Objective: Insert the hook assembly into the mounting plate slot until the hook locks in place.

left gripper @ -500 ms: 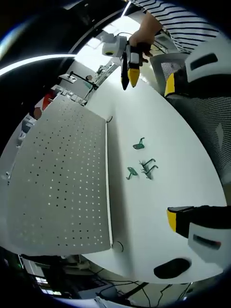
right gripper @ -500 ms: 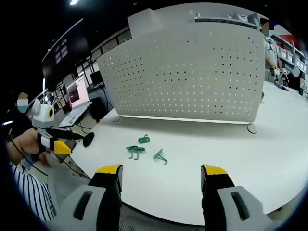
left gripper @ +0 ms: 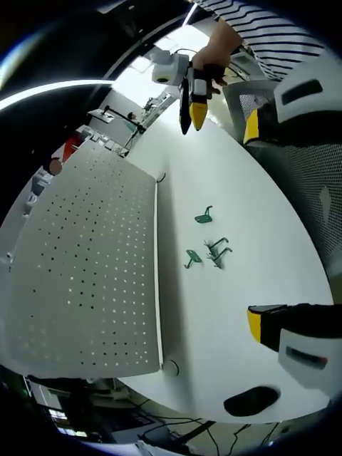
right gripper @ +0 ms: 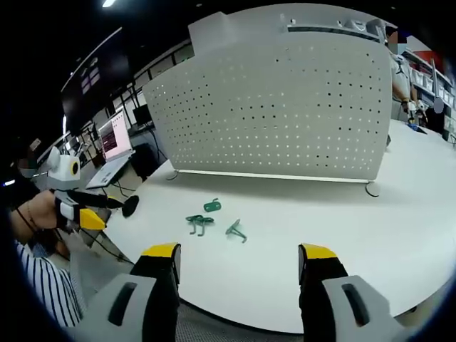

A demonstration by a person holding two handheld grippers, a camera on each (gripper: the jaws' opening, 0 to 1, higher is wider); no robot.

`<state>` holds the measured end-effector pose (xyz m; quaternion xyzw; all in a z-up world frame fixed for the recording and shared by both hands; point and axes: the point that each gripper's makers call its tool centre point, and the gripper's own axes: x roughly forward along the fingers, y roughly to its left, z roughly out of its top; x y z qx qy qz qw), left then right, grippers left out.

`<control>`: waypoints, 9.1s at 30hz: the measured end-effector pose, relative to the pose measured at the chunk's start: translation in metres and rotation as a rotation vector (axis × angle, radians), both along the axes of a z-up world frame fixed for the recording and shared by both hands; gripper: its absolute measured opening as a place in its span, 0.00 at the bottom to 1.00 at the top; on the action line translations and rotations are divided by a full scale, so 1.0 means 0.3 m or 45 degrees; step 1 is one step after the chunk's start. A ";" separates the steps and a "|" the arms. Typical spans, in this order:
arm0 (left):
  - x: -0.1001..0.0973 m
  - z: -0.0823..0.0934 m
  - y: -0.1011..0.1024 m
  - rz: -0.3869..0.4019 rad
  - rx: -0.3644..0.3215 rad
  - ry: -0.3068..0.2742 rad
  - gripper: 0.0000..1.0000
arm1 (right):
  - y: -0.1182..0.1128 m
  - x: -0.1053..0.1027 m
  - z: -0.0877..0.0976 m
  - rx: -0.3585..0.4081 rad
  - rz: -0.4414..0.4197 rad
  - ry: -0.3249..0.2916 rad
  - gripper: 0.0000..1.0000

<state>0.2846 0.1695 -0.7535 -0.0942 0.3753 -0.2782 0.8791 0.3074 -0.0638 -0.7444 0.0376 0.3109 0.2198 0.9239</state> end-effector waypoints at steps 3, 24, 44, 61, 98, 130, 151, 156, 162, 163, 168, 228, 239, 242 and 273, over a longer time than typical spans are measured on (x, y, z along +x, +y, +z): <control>0.000 -0.001 -0.001 0.001 -0.001 0.001 0.94 | -0.002 0.001 -0.001 -0.003 0.002 0.002 0.64; 0.009 -0.009 -0.008 -0.014 -0.001 0.015 0.93 | -0.014 0.018 0.000 0.023 -0.045 0.021 0.62; 0.024 -0.026 0.018 0.008 0.001 0.030 0.93 | 0.157 0.151 0.019 0.061 0.126 -0.003 0.52; 0.034 -0.046 0.067 0.062 0.016 0.067 0.93 | 0.366 0.257 -0.078 0.075 0.283 0.055 0.43; 0.046 -0.129 0.096 0.099 0.001 0.165 0.92 | 0.553 0.466 -0.407 0.163 0.077 0.437 0.26; 0.052 -0.153 0.114 0.144 -0.017 0.197 0.90 | 0.567 0.544 -0.491 -0.139 0.069 0.414 0.09; 0.074 -0.138 0.111 0.140 -0.022 0.181 0.91 | 0.558 0.571 -0.446 -0.187 0.146 0.290 0.01; 0.082 -0.119 0.105 0.130 -0.018 0.161 0.91 | 0.560 0.577 -0.405 -0.165 0.153 0.260 0.00; 0.096 -0.088 0.110 0.152 -0.044 0.142 0.92 | 0.565 0.597 -0.305 -0.093 0.160 0.136 0.00; 0.099 -0.082 0.113 0.151 -0.037 0.137 0.93 | 0.554 0.594 -0.291 -0.127 0.168 0.118 0.00; 0.130 -0.049 0.137 0.166 -0.027 0.094 0.92 | 0.545 0.577 -0.209 -0.089 0.177 0.049 0.00; 0.285 0.279 -0.193 0.077 -0.640 -0.038 0.23 | 0.552 0.199 0.229 0.341 0.180 -0.323 0.00; 0.283 0.285 -0.193 0.082 -0.653 -0.051 0.10 | 0.547 0.201 0.238 0.353 0.168 -0.345 0.00; 0.283 0.291 -0.199 0.082 -0.681 -0.042 0.08 | 0.545 0.200 0.240 0.352 0.167 -0.353 0.00; 0.277 0.307 -0.217 0.105 -0.736 -0.010 0.02 | 0.547 0.195 0.258 0.362 0.218 -0.362 0.02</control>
